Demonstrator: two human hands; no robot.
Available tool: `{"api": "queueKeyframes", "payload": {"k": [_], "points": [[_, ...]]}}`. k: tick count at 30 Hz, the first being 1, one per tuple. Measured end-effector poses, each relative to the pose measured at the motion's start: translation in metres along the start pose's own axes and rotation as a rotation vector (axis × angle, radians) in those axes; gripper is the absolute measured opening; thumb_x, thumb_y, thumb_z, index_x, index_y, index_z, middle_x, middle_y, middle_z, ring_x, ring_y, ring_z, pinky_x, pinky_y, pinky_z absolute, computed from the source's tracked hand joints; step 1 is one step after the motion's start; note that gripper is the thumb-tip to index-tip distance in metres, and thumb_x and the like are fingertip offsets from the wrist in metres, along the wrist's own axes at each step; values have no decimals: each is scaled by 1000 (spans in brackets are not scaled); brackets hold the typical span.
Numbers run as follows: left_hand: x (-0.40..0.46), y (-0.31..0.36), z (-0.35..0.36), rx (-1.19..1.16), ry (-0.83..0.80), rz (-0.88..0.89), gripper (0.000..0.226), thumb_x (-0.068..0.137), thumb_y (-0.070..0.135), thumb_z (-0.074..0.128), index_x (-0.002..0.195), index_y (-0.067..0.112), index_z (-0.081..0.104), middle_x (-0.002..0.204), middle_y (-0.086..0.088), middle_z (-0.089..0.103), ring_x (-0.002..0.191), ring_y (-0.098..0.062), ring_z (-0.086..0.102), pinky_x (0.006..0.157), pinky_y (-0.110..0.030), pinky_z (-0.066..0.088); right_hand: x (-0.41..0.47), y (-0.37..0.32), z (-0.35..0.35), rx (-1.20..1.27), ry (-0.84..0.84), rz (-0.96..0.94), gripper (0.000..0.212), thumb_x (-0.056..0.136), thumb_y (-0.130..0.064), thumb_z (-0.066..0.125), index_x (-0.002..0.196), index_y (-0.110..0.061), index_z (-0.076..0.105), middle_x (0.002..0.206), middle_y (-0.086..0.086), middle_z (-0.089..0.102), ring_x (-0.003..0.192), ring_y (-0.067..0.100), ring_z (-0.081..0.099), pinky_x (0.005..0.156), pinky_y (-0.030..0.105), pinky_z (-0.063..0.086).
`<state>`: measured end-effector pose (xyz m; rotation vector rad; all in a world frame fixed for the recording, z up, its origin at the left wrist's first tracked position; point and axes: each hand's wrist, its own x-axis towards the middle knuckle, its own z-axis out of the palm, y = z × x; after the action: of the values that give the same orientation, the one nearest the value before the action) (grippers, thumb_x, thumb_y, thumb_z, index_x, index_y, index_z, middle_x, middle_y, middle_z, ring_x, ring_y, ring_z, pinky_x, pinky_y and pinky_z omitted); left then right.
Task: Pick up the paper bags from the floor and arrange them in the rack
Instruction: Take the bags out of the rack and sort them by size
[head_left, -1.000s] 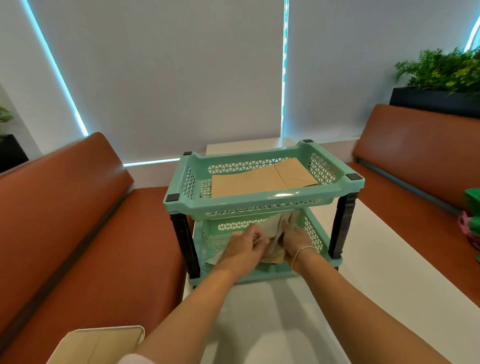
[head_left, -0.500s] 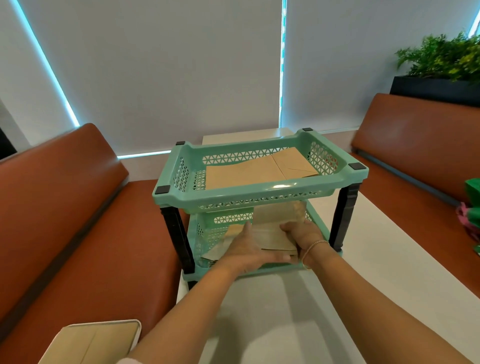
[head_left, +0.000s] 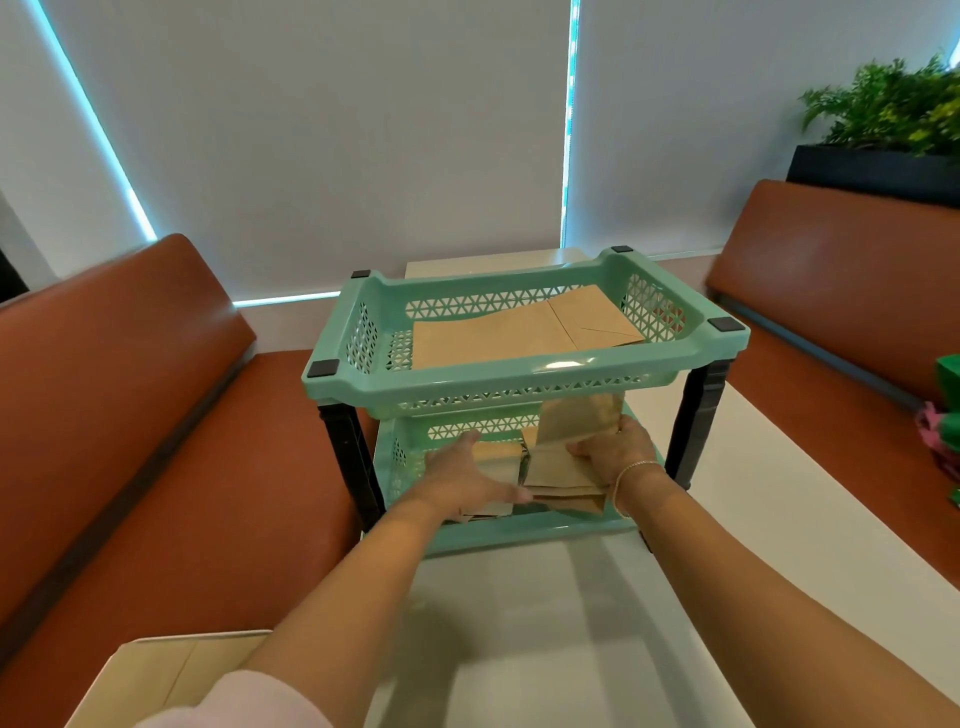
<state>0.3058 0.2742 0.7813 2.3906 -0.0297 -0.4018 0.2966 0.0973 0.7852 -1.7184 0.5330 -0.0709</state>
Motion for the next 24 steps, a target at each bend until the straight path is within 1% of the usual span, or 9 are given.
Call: {"api": "queueKeyframes", "payload": {"k": [4, 6, 8, 11, 13, 15, 18, 20, 24], "points": [[13, -10, -8, 332, 98, -120, 60, 87, 37, 63, 134, 5, 42, 134, -12, 50, 125, -29, 46, 100, -34, 38, 9, 2, -4, -8, 95, -17, 33, 88, -14, 56, 119, -9, 49, 115, 10, 57, 95, 22, 50, 90, 28, 41], [18, -15, -4, 415, 99, -151, 52, 89, 43, 58, 122, 4, 53, 127, -14, 56, 118, -31, 51, 96, -35, 42, 12, 1, -6, -29, 99, -10, 41, 86, -10, 60, 124, -6, 46, 120, 13, 55, 101, 26, 53, 95, 32, 44], [21, -17, 3, 430, 88, -197, 66, 82, 58, 58, 123, 7, 54, 129, -13, 55, 121, -33, 48, 101, -39, 41, 13, 2, -5, -60, 78, 11, 54, 81, -7, 65, 130, -3, 42, 127, 16, 51, 113, 32, 52, 100, 42, 44], [25, -17, 15, 372, 91, -262, 101, 59, 78, 64, 131, 10, 47, 135, -12, 51, 124, -33, 47, 103, -40, 39, 11, 6, -2, -75, 75, 17, 45, 84, -9, 61, 126, -7, 45, 117, 12, 56, 104, 28, 53, 95, 35, 44], [24, -13, 20, 364, 107, -295, 115, 50, 78, 69, 137, 10, 37, 138, -11, 47, 127, -32, 43, 102, -40, 36, 11, 7, 0, -77, 78, 14, 42, 85, -10, 59, 125, -10, 47, 116, 10, 58, 106, 29, 54, 93, 35, 43], [24, -10, 23, 343, 117, -305, 113, 50, 69, 77, 137, 9, 36, 136, -10, 48, 125, -30, 45, 101, -40, 40, 9, 8, 1, -95, 80, 7, 42, 86, -10, 59, 126, -9, 47, 117, 10, 58, 111, 30, 53, 95, 35, 42], [23, -7, 24, 236, 155, -299, 84, 66, 36, 81, 131, 2, 41, 124, -11, 56, 114, -29, 54, 90, -36, 48, 9, 7, 1, -100, 81, 15, 39, 86, -10, 59, 124, -9, 48, 111, 10, 59, 105, 28, 53, 94, 36, 42], [24, -4, 18, 157, 205, -257, 47, 81, 18, 66, 121, -1, 52, 113, -13, 60, 105, -28, 59, 77, -31, 50, 10, 8, 1, -110, 77, 25, 39, 86, -11, 59, 123, -9, 48, 110, 11, 58, 103, 28, 53, 93, 37, 43], [22, 5, -2, -325, 297, -176, 29, 93, 20, 56, 120, 9, 55, 110, -9, 61, 97, -25, 60, 74, -30, 47, 9, 10, 3, -126, 64, 49, 44, 85, -7, 57, 128, -6, 45, 122, 14, 55, 114, 32, 51, 97, 37, 41]]}}
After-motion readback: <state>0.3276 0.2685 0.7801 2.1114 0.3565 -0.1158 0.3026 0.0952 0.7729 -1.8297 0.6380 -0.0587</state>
